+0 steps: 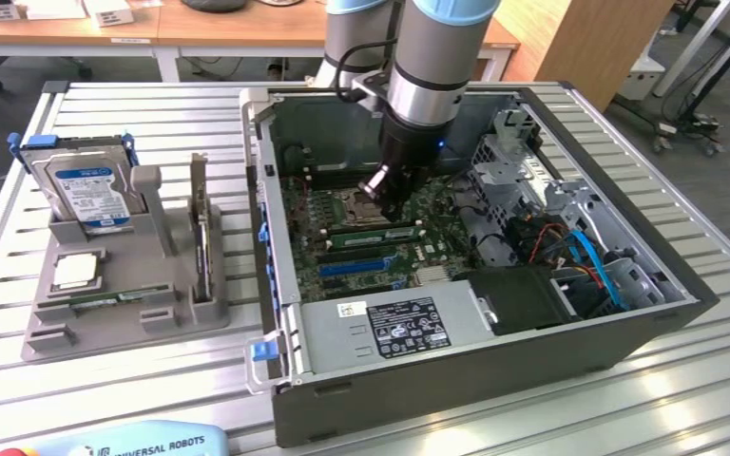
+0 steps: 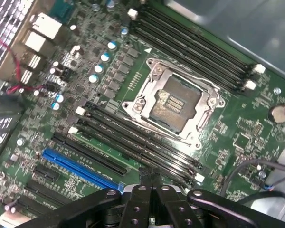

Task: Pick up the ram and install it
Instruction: 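Press down the ram until it locks into place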

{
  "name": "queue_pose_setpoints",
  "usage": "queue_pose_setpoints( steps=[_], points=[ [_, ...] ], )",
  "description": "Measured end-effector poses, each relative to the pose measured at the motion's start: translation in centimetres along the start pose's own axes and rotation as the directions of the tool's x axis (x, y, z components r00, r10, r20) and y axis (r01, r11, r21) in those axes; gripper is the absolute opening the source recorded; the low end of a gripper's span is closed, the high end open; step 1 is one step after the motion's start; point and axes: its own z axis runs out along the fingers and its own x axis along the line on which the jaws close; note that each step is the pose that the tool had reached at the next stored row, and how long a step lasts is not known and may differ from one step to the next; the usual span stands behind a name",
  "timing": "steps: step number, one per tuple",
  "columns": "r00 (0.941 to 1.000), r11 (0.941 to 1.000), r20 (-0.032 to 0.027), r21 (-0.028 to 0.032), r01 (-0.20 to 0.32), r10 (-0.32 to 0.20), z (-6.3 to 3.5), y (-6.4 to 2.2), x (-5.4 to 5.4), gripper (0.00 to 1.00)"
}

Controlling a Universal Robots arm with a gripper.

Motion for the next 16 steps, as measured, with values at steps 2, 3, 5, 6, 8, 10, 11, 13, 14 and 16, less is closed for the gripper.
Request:
queue_pose_setpoints(
  steps=[2, 3, 5, 6, 8, 10, 11, 13, 14, 16],
  points=[
    [0.9997, 0.9997, 0.0008, 0.0010, -0.026, 0.026, 0.01, 0.00, 0.01, 0.10],
    [0.9993, 0.9993, 0.0013, 0.0014, -0.038, 0.038, 0.01, 0.00, 0.01, 0.10],
    [0.9980, 0.9980, 0.0022, 0.0024, -0.064, 0.064, 0.02, 0.01, 0.01, 0.10],
    [0.9971, 0.9971, 0.0028, 0.0029, -0.076, 0.076, 0.02, 0.00, 0.01, 0.10],
    [0.9952, 0.9952, 0.0040, 0.0039, -0.098, 0.098, 0.02, 0.01, 0.01, 0.10],
    [0.9927, 0.9927, 0.0055, 0.0047, -0.120, 0.120, 0.03, 0.01, 0.01, 0.10],
    [0.9913, 0.9913, 0.0061, 0.0053, -0.131, 0.131, 0.03, 0.01, 0.01, 0.10],
    [0.9883, 0.9883, 0.0076, 0.0062, -0.152, 0.152, 0.03, 0.01, 0.01, 0.10],
    [0.9866, 0.9866, 0.0083, 0.0066, -0.163, 0.163, 0.03, 0.01, 0.01, 0.10],
    [0.9827, 0.9827, 0.0098, 0.0075, -0.185, 0.185, 0.03, 0.01, 0.01, 0.10]
  ],
)
